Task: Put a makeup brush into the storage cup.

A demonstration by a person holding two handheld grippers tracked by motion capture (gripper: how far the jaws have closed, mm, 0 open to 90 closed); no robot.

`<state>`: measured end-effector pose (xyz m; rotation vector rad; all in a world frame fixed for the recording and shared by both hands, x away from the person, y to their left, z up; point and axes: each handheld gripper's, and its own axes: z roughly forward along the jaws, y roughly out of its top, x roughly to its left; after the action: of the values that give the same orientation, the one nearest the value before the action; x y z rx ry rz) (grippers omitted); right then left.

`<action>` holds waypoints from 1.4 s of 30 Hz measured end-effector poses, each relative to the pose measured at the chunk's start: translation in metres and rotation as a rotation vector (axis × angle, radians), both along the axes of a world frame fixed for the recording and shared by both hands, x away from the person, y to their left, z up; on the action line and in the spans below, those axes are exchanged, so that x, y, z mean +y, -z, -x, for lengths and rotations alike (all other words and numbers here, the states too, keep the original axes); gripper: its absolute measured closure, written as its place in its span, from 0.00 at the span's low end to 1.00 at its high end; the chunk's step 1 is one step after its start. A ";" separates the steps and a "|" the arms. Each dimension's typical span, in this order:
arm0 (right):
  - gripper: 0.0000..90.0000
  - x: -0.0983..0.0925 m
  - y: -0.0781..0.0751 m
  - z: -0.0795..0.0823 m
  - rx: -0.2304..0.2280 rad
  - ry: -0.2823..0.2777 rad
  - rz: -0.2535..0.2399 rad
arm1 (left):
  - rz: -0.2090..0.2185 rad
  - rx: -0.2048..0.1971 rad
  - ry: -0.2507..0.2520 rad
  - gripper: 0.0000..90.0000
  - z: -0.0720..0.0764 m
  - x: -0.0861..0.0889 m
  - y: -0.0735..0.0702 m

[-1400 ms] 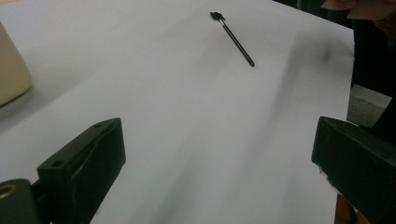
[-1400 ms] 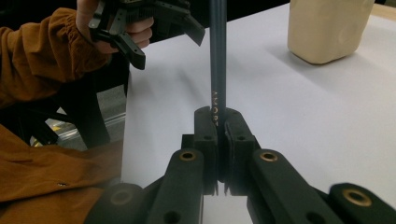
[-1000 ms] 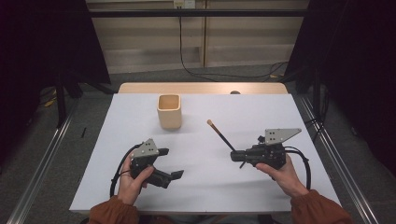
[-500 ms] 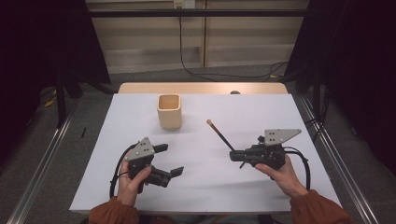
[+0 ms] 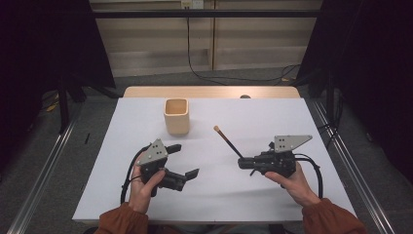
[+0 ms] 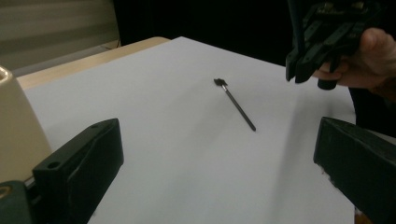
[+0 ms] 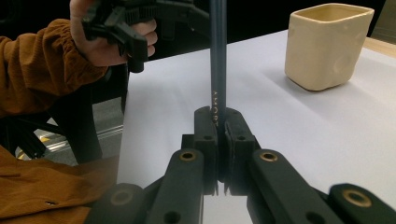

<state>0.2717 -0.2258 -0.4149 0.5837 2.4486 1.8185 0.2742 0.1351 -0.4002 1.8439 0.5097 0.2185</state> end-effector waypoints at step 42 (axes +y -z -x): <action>0.95 0.008 0.004 -0.001 0.010 -0.013 0.008 | 0.111 -0.057 0.042 0.18 -0.011 -0.067 -0.031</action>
<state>0.2724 -0.2181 -0.4193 0.5794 2.4710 1.8141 0.2853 0.0679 -0.3697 1.7333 0.4347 0.2101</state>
